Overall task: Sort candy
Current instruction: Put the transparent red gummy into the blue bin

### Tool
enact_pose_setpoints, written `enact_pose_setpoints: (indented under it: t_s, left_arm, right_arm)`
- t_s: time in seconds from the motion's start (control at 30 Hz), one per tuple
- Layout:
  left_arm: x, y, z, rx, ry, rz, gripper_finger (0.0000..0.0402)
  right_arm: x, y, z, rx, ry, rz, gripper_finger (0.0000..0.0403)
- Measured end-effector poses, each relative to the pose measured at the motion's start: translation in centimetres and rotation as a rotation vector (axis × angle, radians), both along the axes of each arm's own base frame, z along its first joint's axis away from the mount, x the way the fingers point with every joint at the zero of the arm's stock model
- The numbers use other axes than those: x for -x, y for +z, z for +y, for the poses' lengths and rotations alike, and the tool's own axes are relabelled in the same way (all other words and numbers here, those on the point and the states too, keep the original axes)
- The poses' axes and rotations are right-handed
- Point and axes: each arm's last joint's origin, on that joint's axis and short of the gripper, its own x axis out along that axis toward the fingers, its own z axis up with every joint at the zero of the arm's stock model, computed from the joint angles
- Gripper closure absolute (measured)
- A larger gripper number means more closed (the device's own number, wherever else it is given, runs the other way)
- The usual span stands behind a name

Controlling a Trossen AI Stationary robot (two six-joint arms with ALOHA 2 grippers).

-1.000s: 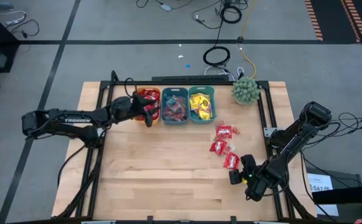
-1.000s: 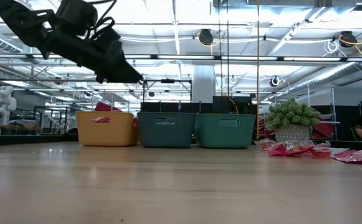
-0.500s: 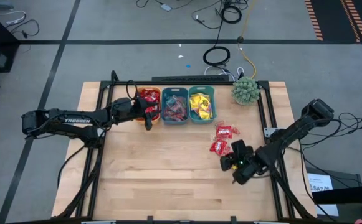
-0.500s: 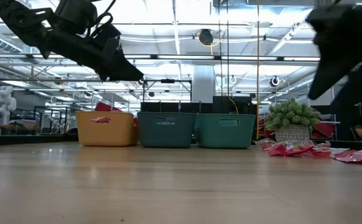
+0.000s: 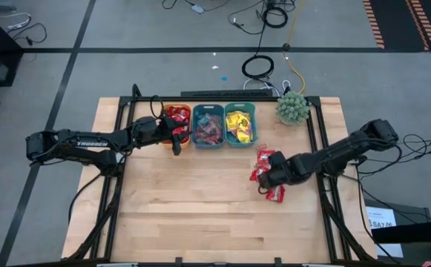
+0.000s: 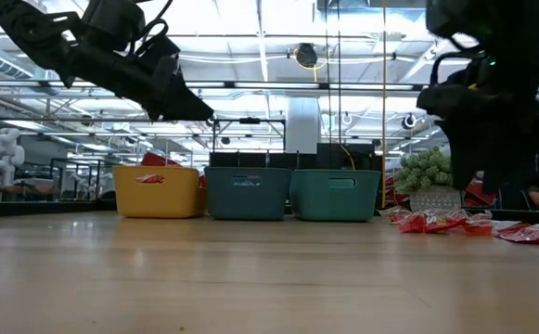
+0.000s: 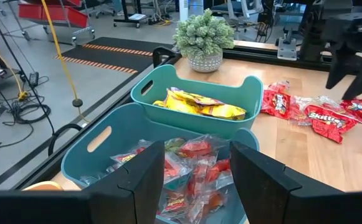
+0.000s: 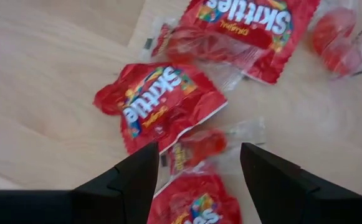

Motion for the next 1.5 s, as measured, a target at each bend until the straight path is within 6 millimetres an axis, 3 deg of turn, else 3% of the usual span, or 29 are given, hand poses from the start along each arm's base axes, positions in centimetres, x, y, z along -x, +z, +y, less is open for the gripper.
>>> enact_pose_setpoints:
  t_s: [0.2, 0.53, 0.83, 1.0, 1.17, 1.37, 1.5]
  left_arm:
    - [0.0, 0.0, 0.0, 0.001, 0.0, 0.0, 0.0212]
    - [0.0, 0.0, 0.0, 0.003, 0.0, -0.001, 0.0212]
    - [0.0, 0.0, 0.0, 0.0, -0.001, 0.0, 0.0212]
    - [0.0, 0.0, 0.0, 0.0, -0.001, 0.0, 0.0212]
    - [0.0, 0.0, 0.0, -0.001, -0.001, 0.0, 0.0212]
    - [0.0, 0.0, 0.0, -0.001, -0.001, 0.001, 0.0212]
    - [0.0, 0.0, 0.0, -0.001, -0.001, 0.001, 0.0212]
  right_arm:
    - [0.0, -0.6, -1.6, -0.049, 0.012, 0.053, 0.0195]
    - [1.1, -3.9, -2.1, -0.169, -0.031, 0.014, 0.0233]
    - [1.4, -3.4, -1.9, -0.163, 0.004, 0.043, 0.0391]
    - [1.6, 0.1, -1.9, -0.124, -0.005, 0.158, 0.0391]
    - [0.6, 6.4, -2.1, -0.001, 0.038, 0.178, 0.0401]
    - [-3.4, 14.4, -3.7, 0.295, 0.096, -0.127, 0.0402]
    - [-7.2, 17.4, -6.3, 0.462, 0.163, -0.244, 0.0403]
